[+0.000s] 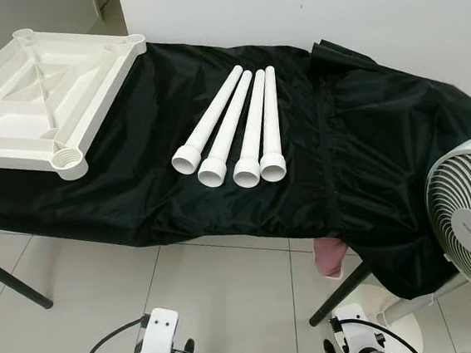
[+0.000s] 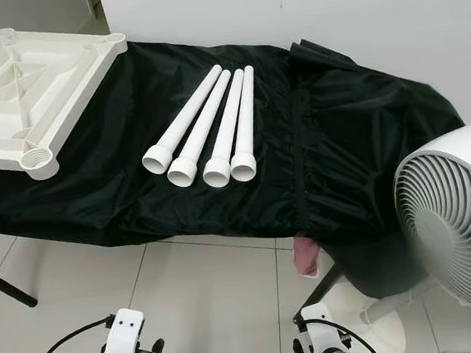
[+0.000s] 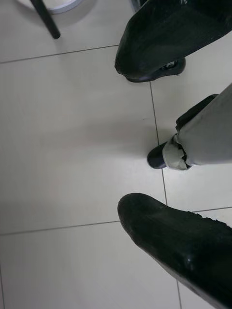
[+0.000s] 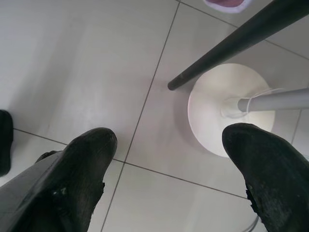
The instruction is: Building children table
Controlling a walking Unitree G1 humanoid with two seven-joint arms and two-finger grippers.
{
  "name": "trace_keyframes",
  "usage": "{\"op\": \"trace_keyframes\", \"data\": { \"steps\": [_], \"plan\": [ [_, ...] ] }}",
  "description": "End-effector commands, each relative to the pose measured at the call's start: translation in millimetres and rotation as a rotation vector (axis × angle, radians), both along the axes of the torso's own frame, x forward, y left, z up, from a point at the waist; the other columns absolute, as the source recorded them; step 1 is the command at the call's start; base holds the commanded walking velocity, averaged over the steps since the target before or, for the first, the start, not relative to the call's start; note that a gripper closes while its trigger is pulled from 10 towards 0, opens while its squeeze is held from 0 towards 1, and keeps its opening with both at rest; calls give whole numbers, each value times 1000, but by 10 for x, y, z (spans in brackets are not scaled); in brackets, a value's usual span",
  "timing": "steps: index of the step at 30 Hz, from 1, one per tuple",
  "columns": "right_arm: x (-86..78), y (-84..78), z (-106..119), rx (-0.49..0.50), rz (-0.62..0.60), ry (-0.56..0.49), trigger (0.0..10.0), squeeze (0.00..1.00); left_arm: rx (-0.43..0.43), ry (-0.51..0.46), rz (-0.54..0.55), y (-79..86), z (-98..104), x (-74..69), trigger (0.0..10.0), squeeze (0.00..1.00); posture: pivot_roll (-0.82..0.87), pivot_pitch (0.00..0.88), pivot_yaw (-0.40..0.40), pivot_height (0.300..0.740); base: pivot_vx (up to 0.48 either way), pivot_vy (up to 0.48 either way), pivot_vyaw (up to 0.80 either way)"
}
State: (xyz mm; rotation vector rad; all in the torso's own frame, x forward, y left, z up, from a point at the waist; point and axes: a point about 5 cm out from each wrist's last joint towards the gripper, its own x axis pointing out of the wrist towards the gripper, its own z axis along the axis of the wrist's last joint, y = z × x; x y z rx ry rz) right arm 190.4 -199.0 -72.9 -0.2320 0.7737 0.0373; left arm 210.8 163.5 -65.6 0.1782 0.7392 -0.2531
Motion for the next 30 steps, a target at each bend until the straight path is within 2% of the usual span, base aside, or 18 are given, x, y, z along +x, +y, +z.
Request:
{"op": "trace_keyframes", "data": {
  "steps": [1,10,18,25,30],
  "plan": [
    [-49,32,-34,23,-5,22,10000,0,33,28,11,-13,-58,-83,10000,0,1,56,-82,740,0,0,0],
    [-40,103,-41,71,-15,24,10000,0,49,65,55,44,-88,-120,10000,0,7,48,-79,740,0,0,0],
    [-43,88,-41,68,-33,21,10000,0,49,29,111,127,-44,-61,10000,0,22,59,-78,740,0,0,0],
    [-50,86,-43,84,-55,19,10000,0,62,14,72,102,-37,-56,10000,0,25,64,-77,740,0,0,0],
    [17,98,-4,97,-60,-16,10000,0,9,-7,57,71,-11,-29,10000,0,20,65,-80,740,0,0,0]
  ]
}}
